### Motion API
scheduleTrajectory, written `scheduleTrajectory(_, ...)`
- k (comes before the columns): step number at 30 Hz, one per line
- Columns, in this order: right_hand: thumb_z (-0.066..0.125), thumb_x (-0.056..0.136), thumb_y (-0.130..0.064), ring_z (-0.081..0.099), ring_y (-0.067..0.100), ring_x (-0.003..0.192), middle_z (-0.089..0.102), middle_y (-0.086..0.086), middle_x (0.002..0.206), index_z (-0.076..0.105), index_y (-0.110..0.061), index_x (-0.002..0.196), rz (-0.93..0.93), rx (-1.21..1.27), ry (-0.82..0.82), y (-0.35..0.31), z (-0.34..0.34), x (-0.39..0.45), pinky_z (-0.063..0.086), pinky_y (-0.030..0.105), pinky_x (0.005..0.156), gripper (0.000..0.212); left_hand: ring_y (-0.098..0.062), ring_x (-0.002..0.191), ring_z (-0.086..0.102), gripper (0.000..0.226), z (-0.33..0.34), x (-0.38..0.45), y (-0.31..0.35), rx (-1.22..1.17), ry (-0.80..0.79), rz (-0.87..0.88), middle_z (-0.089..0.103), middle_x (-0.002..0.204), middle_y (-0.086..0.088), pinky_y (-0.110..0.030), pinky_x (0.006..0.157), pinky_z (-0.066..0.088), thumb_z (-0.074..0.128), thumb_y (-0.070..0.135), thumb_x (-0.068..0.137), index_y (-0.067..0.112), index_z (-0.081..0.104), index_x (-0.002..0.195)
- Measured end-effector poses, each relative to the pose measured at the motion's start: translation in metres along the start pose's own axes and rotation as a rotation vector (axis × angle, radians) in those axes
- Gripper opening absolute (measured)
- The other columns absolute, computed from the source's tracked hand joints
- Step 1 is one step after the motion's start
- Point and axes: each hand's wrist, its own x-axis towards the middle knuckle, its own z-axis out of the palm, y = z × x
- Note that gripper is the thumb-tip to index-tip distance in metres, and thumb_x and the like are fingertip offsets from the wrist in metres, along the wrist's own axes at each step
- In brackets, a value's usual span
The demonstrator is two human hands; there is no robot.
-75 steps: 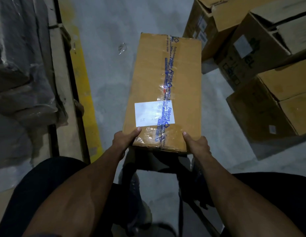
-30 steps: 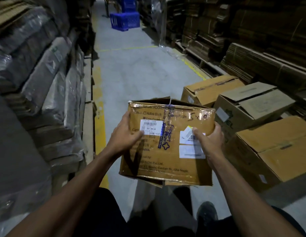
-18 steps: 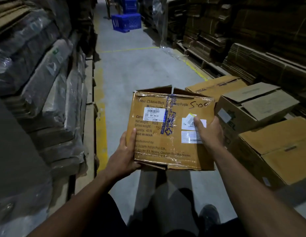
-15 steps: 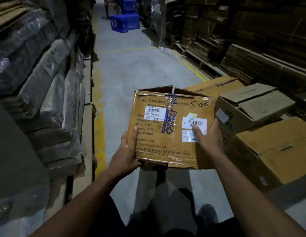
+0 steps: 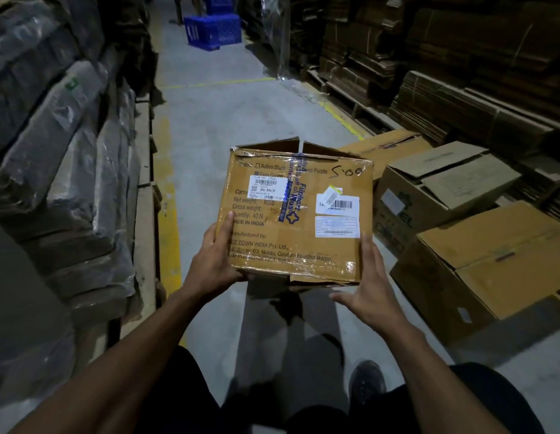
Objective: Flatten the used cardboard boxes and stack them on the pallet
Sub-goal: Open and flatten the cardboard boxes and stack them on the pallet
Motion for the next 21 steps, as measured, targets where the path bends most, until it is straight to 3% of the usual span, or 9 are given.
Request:
scheduleTrajectory(3,0.087,0.076,-0.026,0.030,0.023,0.144,0.020,0.004,0.161,0.004,-0.041,0.155,-0.039,0.011,0.128,-0.005,0.002,0.001,0.034,0.034,0.110,0.116,-0.027,0.132,0.047,0.134,-0.010,-0.001,0.005,-0.009,0.018,-0.003,0.030,0.156,-0.008,-0.046,0.105,0.045,0.093,0.040,0.061,0.029,0.002,0.159)
scheduleTrajectory(7,0.084,0.079,-0.018,0.043,0.023,0.133,0.039,0.009,0.148,0.029,-0.031,0.156,-0.047,0.060,0.193,-0.023,-0.015,0.007,0.040,0.035,0.110,0.096,-0.023,0.129,0.051,0.132,-0.043,0.003,0.018,-0.064,0.016,-0.014,0.047,0.147,-0.005,-0.044,0.106,0.046,0.083,0.063,0.046,0.026,0.022,0.158)
scheduleTrajectory(9,0.084,0.079,-0.018,0.042,0.014,0.128,0.045,0.007,0.146,0.039,-0.026,0.153,-0.042,0.104,0.227,-0.034,-0.026,0.007,0.040,0.034,0.109,0.087,-0.021,0.127,0.054,0.126,-0.059,0.006,0.027,-0.056,0.000,-0.025,0.052,0.146,-0.004,-0.039,0.105,0.047,0.090,0.061,0.050,0.025,0.031,0.155)
scheduleTrajectory(12,0.083,0.080,-0.020,0.042,0.012,0.129,0.048,-0.003,0.143,0.052,-0.028,0.143,-0.008,0.213,0.296,-0.049,-0.043,0.004,0.046,0.048,0.108,0.071,-0.022,0.121,0.059,0.113,-0.077,0.005,0.042,-0.042,0.029,-0.030,0.059,0.140,-0.004,-0.037,0.101,0.050,0.081,0.073,0.049,0.029,0.047,0.148)
scheduleTrajectory(16,0.079,0.084,-0.035,0.052,0.022,0.121,0.054,-0.001,0.134,0.053,-0.037,0.134,0.000,0.223,0.348,-0.068,-0.063,0.007,0.054,0.051,0.096,0.057,-0.021,0.113,0.063,0.103,-0.094,0.010,0.059,-0.103,0.141,-0.045,0.066,0.130,-0.002,-0.044,0.098,0.053,0.067,0.085,0.045,0.035,0.060,0.135)
scheduleTrajectory(21,0.070,0.089,-0.046,0.053,0.028,0.122,0.058,-0.002,0.127,0.045,-0.038,0.132,0.027,0.165,0.359,-0.080,-0.072,0.024,0.048,0.051,0.101,0.050,-0.027,0.114,0.062,0.099,-0.096,0.029,0.067,-0.048,0.194,-0.053,0.068,0.124,-0.002,-0.046,0.099,0.050,0.057,0.091,0.046,0.036,0.062,0.128)
